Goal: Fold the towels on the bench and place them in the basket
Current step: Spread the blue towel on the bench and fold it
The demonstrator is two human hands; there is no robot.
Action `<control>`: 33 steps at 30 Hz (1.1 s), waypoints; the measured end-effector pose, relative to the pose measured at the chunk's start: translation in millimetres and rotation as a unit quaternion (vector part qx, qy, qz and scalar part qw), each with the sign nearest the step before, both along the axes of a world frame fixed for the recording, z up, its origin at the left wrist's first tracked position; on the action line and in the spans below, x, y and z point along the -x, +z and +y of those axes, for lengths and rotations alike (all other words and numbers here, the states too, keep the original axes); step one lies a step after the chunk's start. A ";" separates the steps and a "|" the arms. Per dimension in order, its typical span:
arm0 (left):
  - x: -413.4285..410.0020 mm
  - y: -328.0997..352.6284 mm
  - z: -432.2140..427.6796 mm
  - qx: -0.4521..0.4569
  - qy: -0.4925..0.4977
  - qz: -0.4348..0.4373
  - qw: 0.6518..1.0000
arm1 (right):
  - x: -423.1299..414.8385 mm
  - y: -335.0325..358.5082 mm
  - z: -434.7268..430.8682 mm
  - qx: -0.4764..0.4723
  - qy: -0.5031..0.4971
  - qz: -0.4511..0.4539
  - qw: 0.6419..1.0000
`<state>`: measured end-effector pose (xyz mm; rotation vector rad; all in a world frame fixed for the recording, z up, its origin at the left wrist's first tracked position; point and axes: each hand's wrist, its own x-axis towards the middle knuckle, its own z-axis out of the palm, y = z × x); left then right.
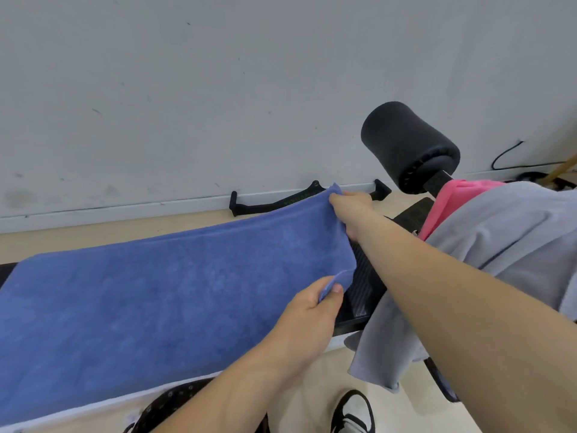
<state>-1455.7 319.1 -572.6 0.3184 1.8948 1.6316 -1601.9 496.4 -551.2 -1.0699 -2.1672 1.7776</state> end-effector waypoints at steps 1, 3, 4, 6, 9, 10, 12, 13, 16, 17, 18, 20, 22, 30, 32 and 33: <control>-2.2 2.1 8.4 -0.014 -0.004 -0.019 1.000 | -3.2 5.3 5.4 -0.009 -0.006 0.002 1.000; -6.7 8.9 21.9 -0.039 -0.014 -0.065 0.997 | -9.7 16.3 14.9 -0.036 -0.030 0.014 0.999; -7.8 8.3 27.1 -0.058 -0.014 -0.078 0.995 | -12.3 20.3 18.8 -0.054 -0.041 0.021 0.997; -12.9 11.0 28.9 -0.075 -0.016 -0.073 0.994 | -18.4 31.3 21.0 -0.109 -0.036 0.041 0.993; -24.1 24.9 7.3 -0.070 -0.005 0.000 0.998 | -28.0 55.6 6.0 -0.145 0.010 0.039 0.989; -25.5 28.2 -4.0 -0.059 0.010 0.028 0.998 | -28.5 63.9 -4.2 -0.133 0.019 0.033 0.990; -25.9 35.5 -31.5 -0.017 0.037 0.085 0.996 | -30.3 80.8 -33.8 -0.065 0.040 0.027 0.997; -23.5 39.1 -46.3 0.000 0.047 0.097 0.994 | -30.0 86.8 -52.5 -0.021 0.054 0.038 0.998; -18.8 53.8 -93.7 0.005 0.073 0.063 0.995 | -31.3 98.0 -118.2 0.072 0.103 0.062 0.990; -17.6 59.2 -109.8 0.006 0.084 0.048 0.995 | -29.8 98.2 -140.3 0.086 0.118 0.065 0.987; -16.1 63.4 -125.9 0.005 0.091 0.036 0.995 | -27.2 96.7 -161.5 0.097 0.130 0.069 0.984; -14.0 67.8 -159.4 0.003 0.105 0.019 0.994 | -20.7 90.7 -200.8 0.108 0.150 0.078 0.980; -11.7 67.4 -191.7 0.006 0.129 0.006 0.992 | -13.5 82.1 -236.2 0.108 0.157 0.080 0.978; -0.3 32.2 -291.0 0.040 0.199 -0.065 0.977 | 13.1 39.6 -342.9 0.049 0.198 0.074 0.976; 4.4 28.0 -306.6 0.053 0.213 -0.059 0.974 | 20.1 32.1 -361.4 0.028 0.205 0.072 0.976; 6.9 26.3 -312.9 0.061 0.221 -0.054 0.972 | 23.6 28.0 -368.7 0.018 0.209 0.065 0.976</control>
